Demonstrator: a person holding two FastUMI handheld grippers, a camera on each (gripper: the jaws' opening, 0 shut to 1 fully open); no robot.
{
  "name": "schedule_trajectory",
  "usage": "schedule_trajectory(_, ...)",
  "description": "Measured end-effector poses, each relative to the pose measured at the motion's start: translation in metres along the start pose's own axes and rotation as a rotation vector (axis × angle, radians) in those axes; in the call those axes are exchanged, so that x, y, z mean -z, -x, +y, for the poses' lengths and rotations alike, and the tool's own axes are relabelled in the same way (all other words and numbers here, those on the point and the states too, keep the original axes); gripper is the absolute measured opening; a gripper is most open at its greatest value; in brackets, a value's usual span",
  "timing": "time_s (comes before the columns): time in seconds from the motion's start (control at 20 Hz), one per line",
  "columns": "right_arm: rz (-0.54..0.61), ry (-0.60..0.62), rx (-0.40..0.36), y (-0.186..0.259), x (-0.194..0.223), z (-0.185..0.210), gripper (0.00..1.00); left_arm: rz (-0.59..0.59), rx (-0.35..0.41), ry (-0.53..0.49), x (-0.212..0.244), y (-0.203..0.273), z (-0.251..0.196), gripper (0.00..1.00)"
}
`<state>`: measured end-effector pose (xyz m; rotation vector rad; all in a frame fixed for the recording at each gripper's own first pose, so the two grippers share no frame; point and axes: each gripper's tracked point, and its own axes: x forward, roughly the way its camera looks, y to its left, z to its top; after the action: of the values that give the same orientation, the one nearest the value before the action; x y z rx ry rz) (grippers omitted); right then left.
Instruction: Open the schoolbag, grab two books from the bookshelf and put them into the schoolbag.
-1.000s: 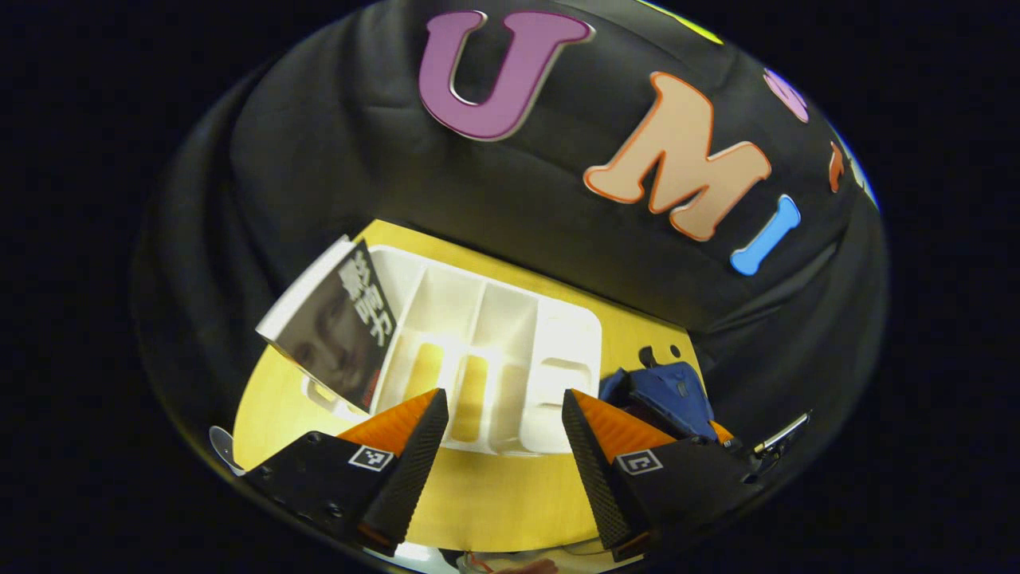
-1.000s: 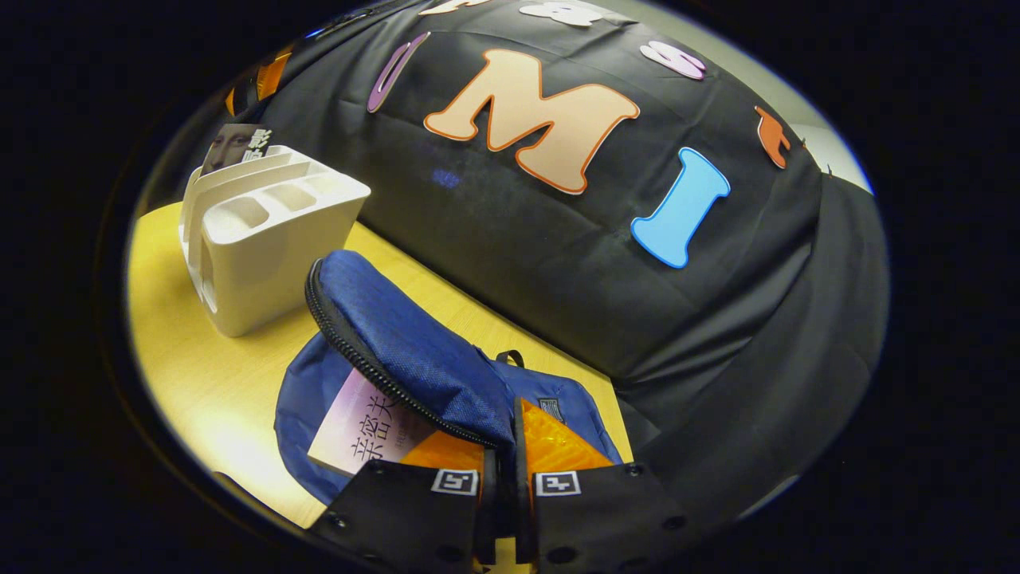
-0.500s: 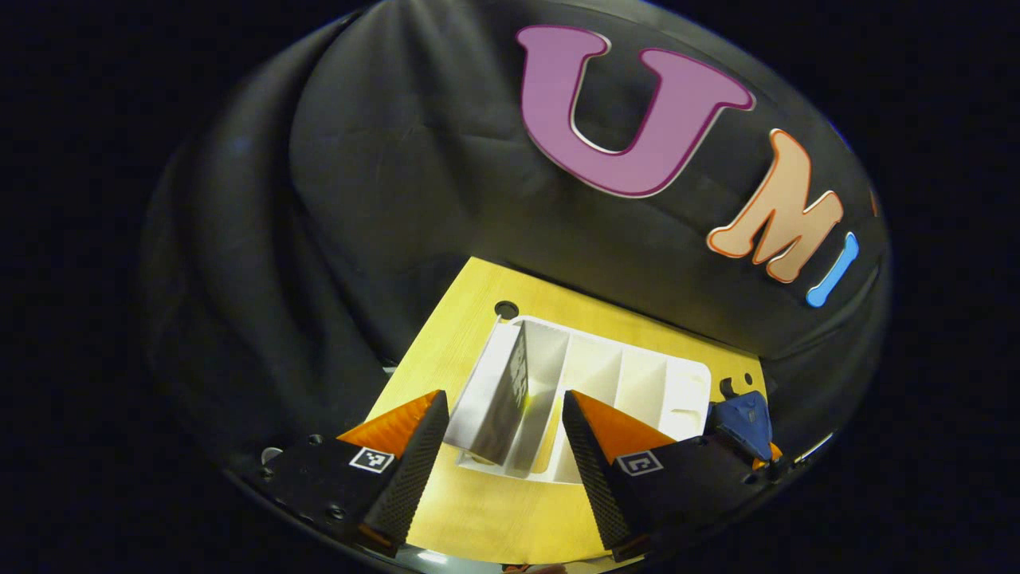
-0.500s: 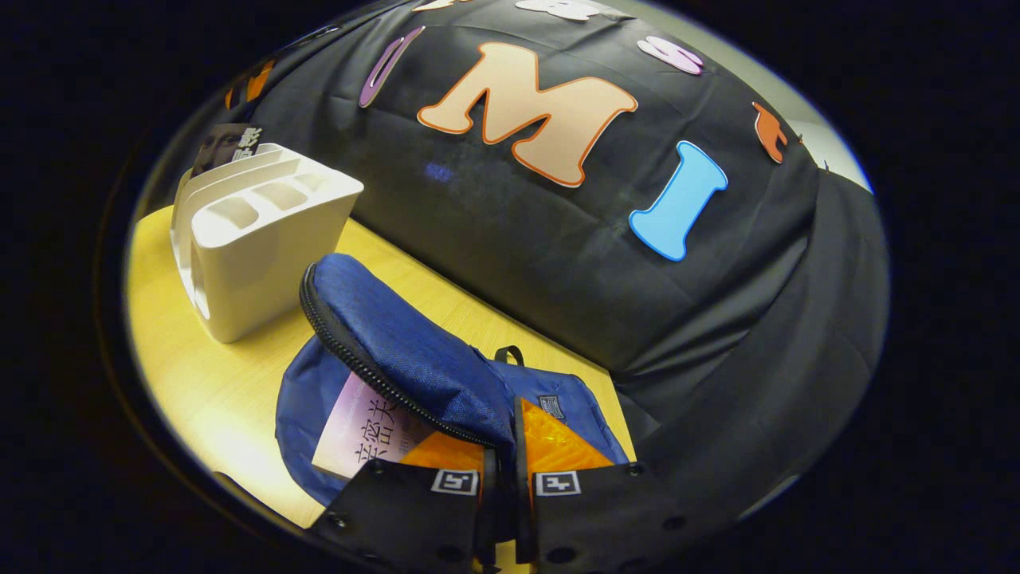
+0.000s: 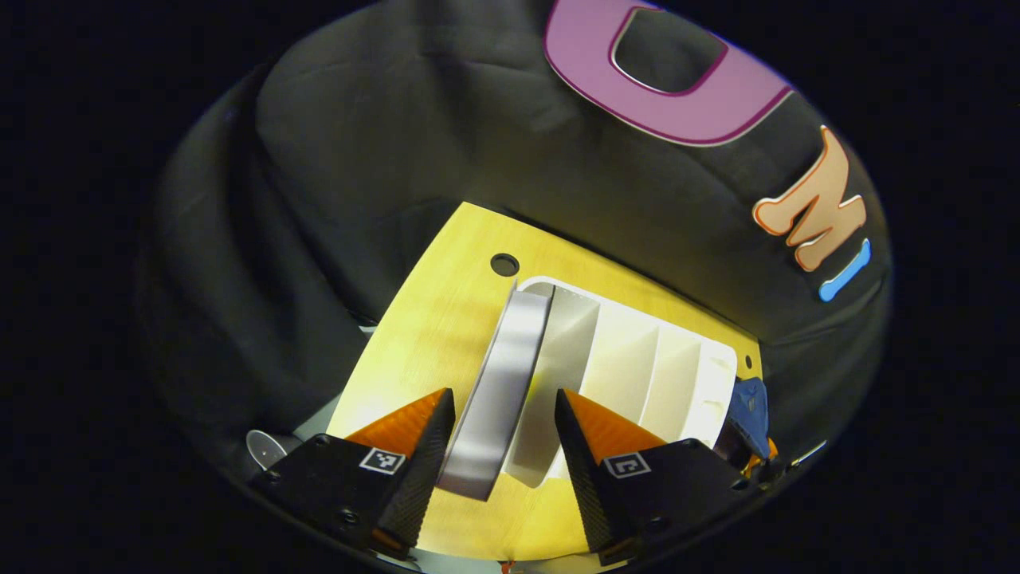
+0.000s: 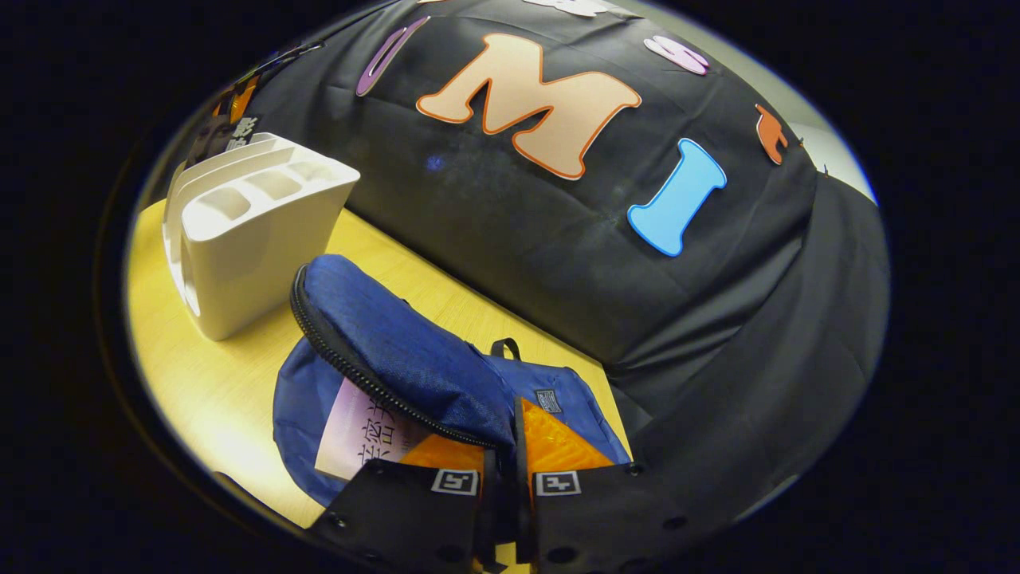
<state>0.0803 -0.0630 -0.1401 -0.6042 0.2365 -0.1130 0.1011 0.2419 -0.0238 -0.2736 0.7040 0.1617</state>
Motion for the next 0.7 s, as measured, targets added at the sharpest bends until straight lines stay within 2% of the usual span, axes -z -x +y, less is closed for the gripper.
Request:
schedule_trajectory(0.05, 0.002, 0.000, 0.003, -0.001, 0.000, 0.000, 0.15, 0.027, 0.004, -0.009, 0.001, -0.005, -0.002, 0.63)
schedule_trajectory(0.1, 0.004, 0.001, 0.005, 0.000, 0.000, 0.001, 0.12, 0.053, 0.015, -0.010, 0.003, -0.010, -0.009, 0.68)
schedule_trajectory(0.15, 0.006, 0.003, 0.007, -0.001, 0.001, 0.001, 0.13, 0.076, 0.024, -0.010, 0.006, -0.017, -0.015, 0.53)
schedule_trajectory(0.25, 0.008, 0.006, 0.011, 0.000, 0.002, 0.001, 0.14, 0.102, 0.015, -0.029, 0.006, -0.027, -0.017, 0.50)
schedule_trajectory(0.3, 0.009, 0.006, 0.012, 0.001, 0.002, 0.001, 0.15, 0.114, 0.008, -0.039, 0.005, -0.032, -0.019, 0.57)
schedule_trajectory(0.35, 0.010, 0.005, 0.012, 0.001, 0.002, 0.001, 0.15, 0.134, 0.005, -0.049, 0.008, -0.036, -0.023, 0.57)
schedule_trajectory(0.4, 0.010, 0.005, 0.013, 0.002, 0.003, 0.001, 0.09, 0.154, -0.004, -0.064, 0.010, -0.042, -0.024, 0.57)
schedule_trajectory(0.5, 0.012, 0.008, 0.016, 0.002, 0.002, 0.001, 0.15, 0.188, -0.028, -0.074, 0.012, -0.048, -0.021, 0.46)
schedule_trajectory(0.7, 0.015, 0.008, 0.020, 0.004, 0.004, 0.002, 0.15, 0.232, -0.065, -0.072, 0.019, -0.060, -0.013, 0.46)
